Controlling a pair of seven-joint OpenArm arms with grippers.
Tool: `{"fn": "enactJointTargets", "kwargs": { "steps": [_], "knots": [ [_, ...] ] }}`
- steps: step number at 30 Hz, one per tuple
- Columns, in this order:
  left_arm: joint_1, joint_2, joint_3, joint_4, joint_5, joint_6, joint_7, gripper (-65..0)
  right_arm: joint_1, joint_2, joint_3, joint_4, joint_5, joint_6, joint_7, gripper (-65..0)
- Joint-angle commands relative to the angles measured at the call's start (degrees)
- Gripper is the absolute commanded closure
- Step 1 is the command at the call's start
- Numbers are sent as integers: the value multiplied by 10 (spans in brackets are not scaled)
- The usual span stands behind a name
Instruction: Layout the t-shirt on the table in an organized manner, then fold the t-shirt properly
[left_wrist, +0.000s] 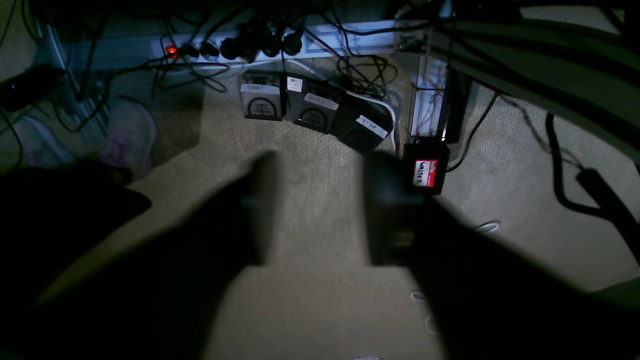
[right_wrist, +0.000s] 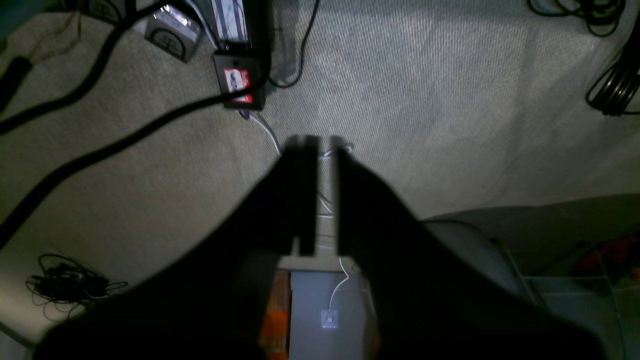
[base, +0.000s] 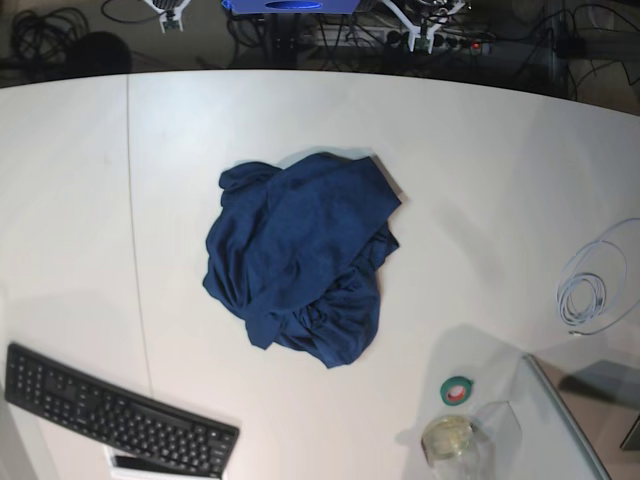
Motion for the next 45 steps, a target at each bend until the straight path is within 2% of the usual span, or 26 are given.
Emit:
{"fn": "enactJointTargets", "kwargs": {
  "steps": [1, 2, 4, 7, 10, 12, 13, 16, 25, 31, 34, 38, 42, 45],
  "knots": [
    [6, -1, 1, 0, -1, 2, -7, -378, -4, 2, 1, 0, 1, -3, 3, -60],
    [12, -1, -1, 1, -1, 2, -7, -408, -4, 2, 2, 0, 1, -3, 3, -60],
    [15, -1, -2, 2, -2, 2, -8, -405, -5, 3, 2, 0, 1, -3, 3, -60],
    [15, -1, -2, 2, -2, 2, -8, -337, -8, 3, 2, 0, 1, -3, 3, -60],
    [16, -2, -2, 1, -2, 2, -8, -204, -8, 3, -1, 0, 0, -3, 3, -60],
    [21, -2, -3, 1, -2, 2, -8, -49, -8, 3, -1, 0, 0, -3, 3, -60],
    [22, -2, -1, 1, -2, 2, -8, 0, -9, 3, -1, 0, -1, -3, 3, -54],
    [23, -2, 0, 1, 1, 2, -8, 0, -15, 3, -1, 0, -1, -3, 3, 0],
    [32, -10, 0, 5, -2, 2, -11, 0, -20, 10, 1, 0, 0, -3, 3, -6],
    [107, -15, 1, 92, 3, 2, -64, 0, -59, 17, 10, 35, 2, -3, 2, -6],
    [157, -24, 1, 155, 3, 1, -76, 0, -128, 17, 68, 133, 0, -3, -9, -6],
    [232, -48, 1, 262, -1, 1, -77, 0, -234, 15, 121, 346, 1, -2, -90, -6],
    [306, -68, -5, 387, -2, 1, -77, 0, -331, 10, 132, 574, 2, -2, -165, -6],
    [349, -84, -6, 469, -4, 1, -77, 0, -381, -4, 137, 708, 2, -2, -193, -6]
  ]
}}
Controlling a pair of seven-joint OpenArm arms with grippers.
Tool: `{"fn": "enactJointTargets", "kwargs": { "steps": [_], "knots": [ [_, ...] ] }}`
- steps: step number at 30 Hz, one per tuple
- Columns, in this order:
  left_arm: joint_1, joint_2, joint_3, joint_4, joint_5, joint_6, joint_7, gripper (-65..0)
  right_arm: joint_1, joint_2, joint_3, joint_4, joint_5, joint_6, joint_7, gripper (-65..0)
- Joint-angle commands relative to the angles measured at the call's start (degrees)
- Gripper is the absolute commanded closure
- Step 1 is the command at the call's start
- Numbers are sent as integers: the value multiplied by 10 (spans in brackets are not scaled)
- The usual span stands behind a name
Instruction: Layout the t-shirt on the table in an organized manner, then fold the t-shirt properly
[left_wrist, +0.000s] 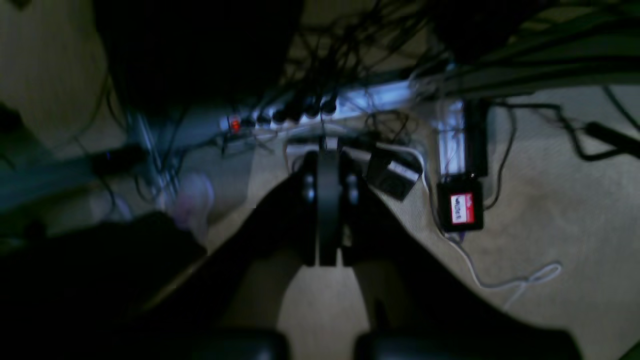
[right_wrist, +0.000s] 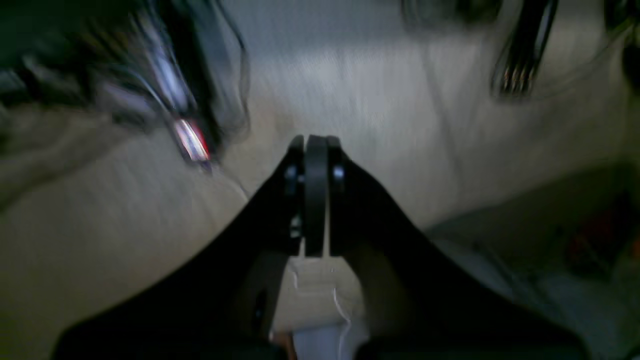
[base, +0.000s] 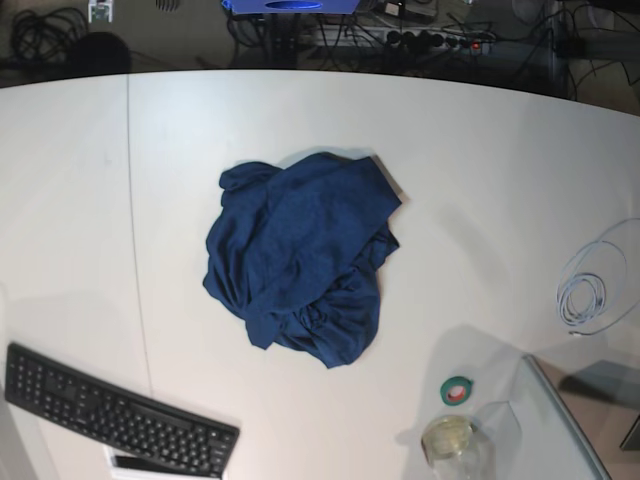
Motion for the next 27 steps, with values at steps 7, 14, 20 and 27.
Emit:
{"fn": "enactJointTargets", "kwargs": {
  "steps": [7, 14, 20, 27],
  "knots": [
    [76, -63, -2, 202, -157, 3, -8, 0, -25, -2, 14, 222, 2, 1, -86, -6],
    [81, -100, -3, 340, -274, 3, -4, 0, 118, -1, 13, 356, 2, 69, -210, -6],
    [48, -99, -4, 386, -276, 3, -3, 0, 347, -5, 10, 313, 1, 226, -354, -17],
    [33, -97, -4, 396, -277, 4, -2, 0, 522, -15, -109, 173, -1, 235, -371, -236]
  ]
}}
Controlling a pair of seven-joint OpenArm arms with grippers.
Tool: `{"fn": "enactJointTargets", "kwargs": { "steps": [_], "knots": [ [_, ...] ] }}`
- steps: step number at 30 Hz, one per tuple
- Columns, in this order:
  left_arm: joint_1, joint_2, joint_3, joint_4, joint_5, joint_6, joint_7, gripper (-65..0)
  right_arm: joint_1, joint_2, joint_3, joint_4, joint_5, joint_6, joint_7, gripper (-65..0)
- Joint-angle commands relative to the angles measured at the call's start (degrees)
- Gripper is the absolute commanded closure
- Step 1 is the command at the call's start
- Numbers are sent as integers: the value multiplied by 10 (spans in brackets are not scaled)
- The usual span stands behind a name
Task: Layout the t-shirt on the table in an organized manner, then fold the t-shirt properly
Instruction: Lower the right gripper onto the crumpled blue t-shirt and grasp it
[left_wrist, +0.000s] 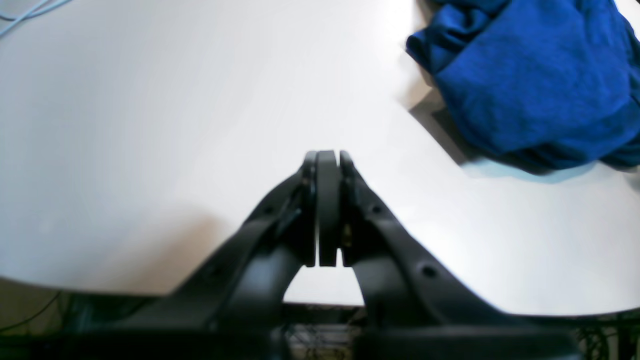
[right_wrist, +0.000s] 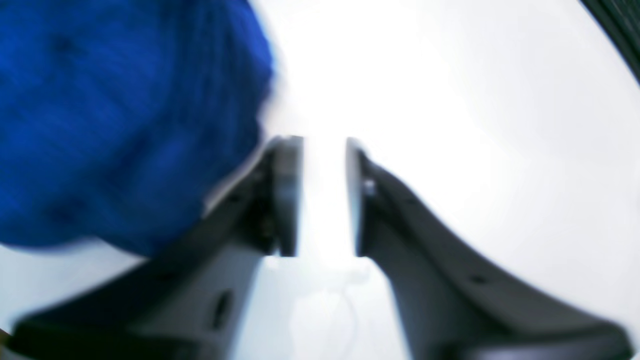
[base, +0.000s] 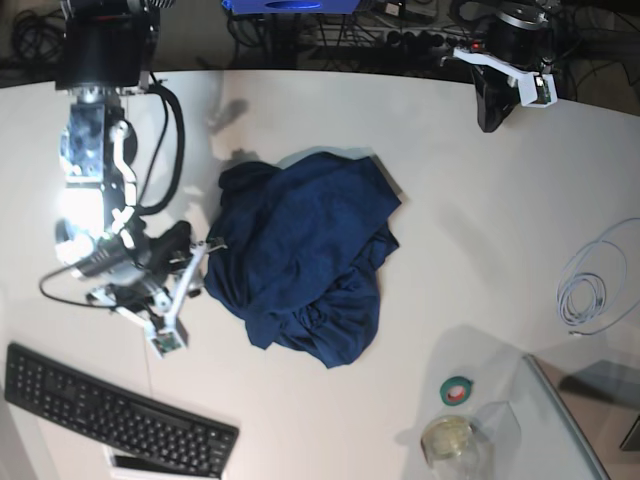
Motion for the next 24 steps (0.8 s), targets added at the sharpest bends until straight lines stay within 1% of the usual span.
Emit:
{"fn": "enactJointTargets", "kwargs": {
  "steps": [1, 3, 4, 5, 9, 11, 14, 16, 17, 18, 19, 20, 22, 23, 24],
  "knots": [
    [6, -3, -2, 8, 0, 2, -16, 0, 25, 2, -16, -19, 4, 0, 9, -300],
    [7, -3, -2, 6, -1, 2, -16, 0, 55, 0, -47, -72, 4, 0, 39, -413],
    [7, -2, -2, 5, -1, 2, -16, 0, 66, -6, -56, -94, 4, 0, 58, -450],
    [8, -2, -2, 5, -1, 2, -16, 0, 77, -14, -63, -119, 2, 0, 75, -474],
    [8, -2, -2, 4, -1, 3, -16, 0, 120, -38, -63, -211, 4, 0, 97, -480],
    [10, -2, -2, 4, -1, 3, -16, 0, 138, -49, -63, -247, 4, 0, 119, -480],
    [10, -1, -2, 4, -1, 3, -16, 0, 153, -51, -65, -292, 4, 0, 152, -480],
    [10, -1, -2, 3, -1, 3, -16, 0, 162, -52, -66, -315, 4, 0, 157, -471],
    [10, -1, -2, 2, -1, 3, -16, -30, 166, -52, -66, -325, 4, 0, 159, -443],
    [9, -1, -2, 2, -1, 3, -16, -53, 168, -52, -64, -331, 4, 0, 159, -386],
    [8, -1, -2, 2, -1, 3, -16, -61, 168, -52, -63, -332, 4, 0, 159, -320],
    [7, -1, -2, 2, -1, 3, -16, -63, 166, -52, -63, -330, 4, 0, 159, -233],
    [5, -1, -2, 2, -1, 3, -16, -64, 158, -50, -63, -315, 4, 0, 156, -33],
    [1, -1, -2, 2, -1, 3, -16, -64, 148, -49, -62, -300, 4, 0, 155, 0],
    [-4, -1, -2, 1, -1, 3, -15, -64, 137, -47, -62, -278, 4, 0, 155, -3]
  ]
}}
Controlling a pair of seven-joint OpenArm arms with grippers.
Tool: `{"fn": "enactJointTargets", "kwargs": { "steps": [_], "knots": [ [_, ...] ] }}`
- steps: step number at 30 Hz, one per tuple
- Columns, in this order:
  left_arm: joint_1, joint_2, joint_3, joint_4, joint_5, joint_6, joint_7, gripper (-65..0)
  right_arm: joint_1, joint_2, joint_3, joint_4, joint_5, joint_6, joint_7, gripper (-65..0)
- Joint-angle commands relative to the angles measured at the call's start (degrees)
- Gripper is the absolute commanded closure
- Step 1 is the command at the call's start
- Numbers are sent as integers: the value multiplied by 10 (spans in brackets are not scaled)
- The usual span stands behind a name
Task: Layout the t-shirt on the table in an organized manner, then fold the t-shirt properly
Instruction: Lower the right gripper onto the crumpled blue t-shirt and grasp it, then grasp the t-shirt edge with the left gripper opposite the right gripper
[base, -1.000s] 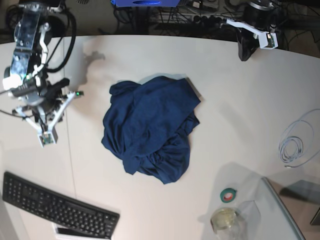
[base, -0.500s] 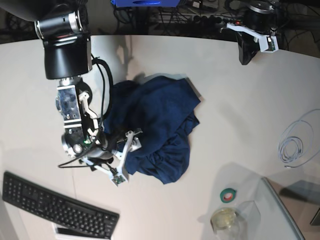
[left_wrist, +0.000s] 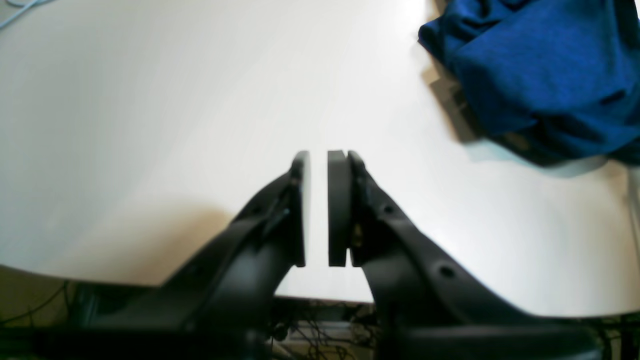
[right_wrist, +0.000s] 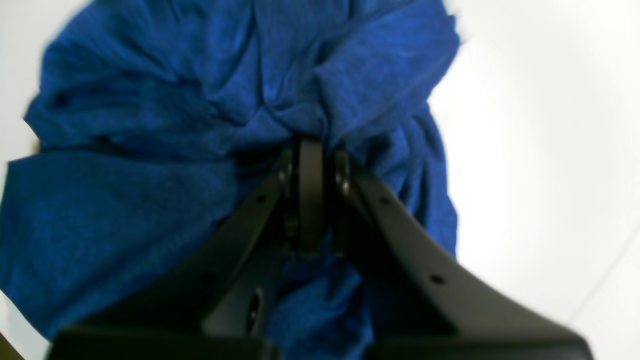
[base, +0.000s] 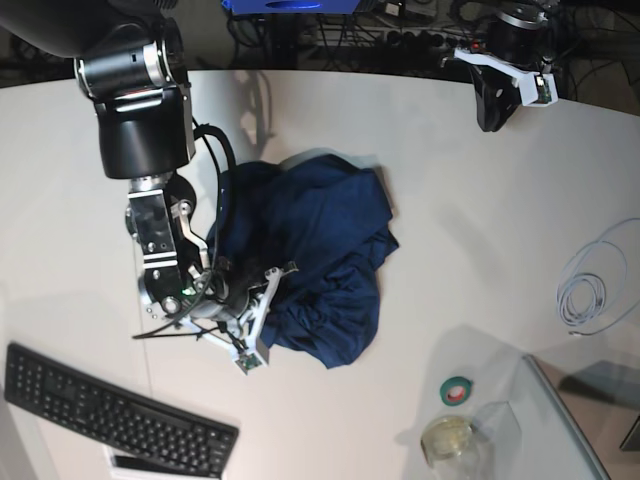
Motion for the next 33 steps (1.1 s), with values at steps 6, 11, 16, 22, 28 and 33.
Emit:
{"fn": "enactJointTargets", "kwargs": {
  "steps": [6, 11, 16, 22, 28, 33],
  "knots": [
    [-19, -4, -2, -31, 1, -1, -15, -64, -77, 2, 2, 184, 5, 3, -45, 0],
    [-27, -4, -2, -33, 1, -1, -15, -64, -159, 25, 2, 328, 5, 3, -76, 0],
    [-51, -5, 4, -44, 5, -1, -11, -64, -215, 55, 2, 396, 4, 3, -89, 0],
    [-138, -3, 6, -26, 6, -1, 117, -63, -239, 65, 3, 411, 2, 3, -89, 0],
    [-261, 48, 12, 14, 6, -1, 234, -61, -252, 64, 33, 428, 4, 3, -89, 0],
    [-364, 77, 109, -25, 7, -1, 292, -61, -264, 61, 97, 452, 4, 3, -86, 0]
  ]
}}
